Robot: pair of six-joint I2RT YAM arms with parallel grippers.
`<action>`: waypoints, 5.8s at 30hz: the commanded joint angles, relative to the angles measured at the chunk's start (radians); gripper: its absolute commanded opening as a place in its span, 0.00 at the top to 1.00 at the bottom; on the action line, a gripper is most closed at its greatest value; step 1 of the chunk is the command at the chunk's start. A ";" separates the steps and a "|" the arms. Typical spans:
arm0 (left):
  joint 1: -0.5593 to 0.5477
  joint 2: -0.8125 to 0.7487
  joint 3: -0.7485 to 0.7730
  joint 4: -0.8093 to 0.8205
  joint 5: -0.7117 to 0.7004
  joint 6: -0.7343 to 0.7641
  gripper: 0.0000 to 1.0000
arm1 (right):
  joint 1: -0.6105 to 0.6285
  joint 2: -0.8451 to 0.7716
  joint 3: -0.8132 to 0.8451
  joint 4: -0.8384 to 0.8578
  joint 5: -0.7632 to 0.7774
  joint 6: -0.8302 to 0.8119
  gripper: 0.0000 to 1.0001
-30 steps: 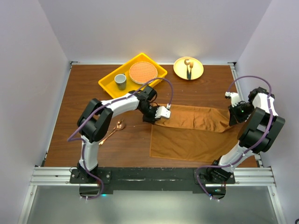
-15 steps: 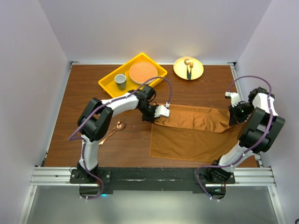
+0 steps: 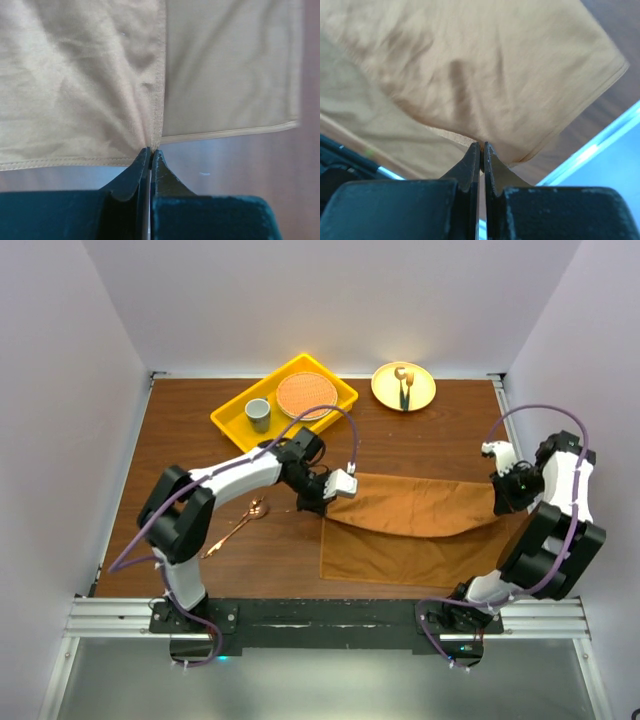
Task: Fold the napkin into a case and place the utensils inside
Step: Pick up the flattened napkin from the center of the board, then fold and flatten the napkin at the center of the board, then smooth out the rectangle-folded napkin at the center of the board.
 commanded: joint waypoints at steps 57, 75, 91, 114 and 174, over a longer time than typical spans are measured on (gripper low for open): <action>0.078 0.265 0.058 0.089 -0.250 -0.344 1.00 | 0.109 0.190 -0.181 0.439 0.138 0.273 1.00; 0.159 0.198 0.227 -0.047 -0.170 -0.207 1.00 | 0.167 0.127 0.050 0.207 0.054 0.270 1.00; 0.123 0.058 0.054 -0.083 -0.124 -0.179 1.00 | 0.161 0.004 -0.183 0.238 0.119 0.184 1.00; 0.058 -0.017 -0.027 -0.017 -0.195 -0.215 1.00 | 0.163 -0.034 -0.189 0.181 0.139 0.152 1.00; 0.099 -0.230 -0.018 0.434 -0.051 -0.572 0.00 | 0.126 0.128 0.093 0.374 0.050 0.521 0.50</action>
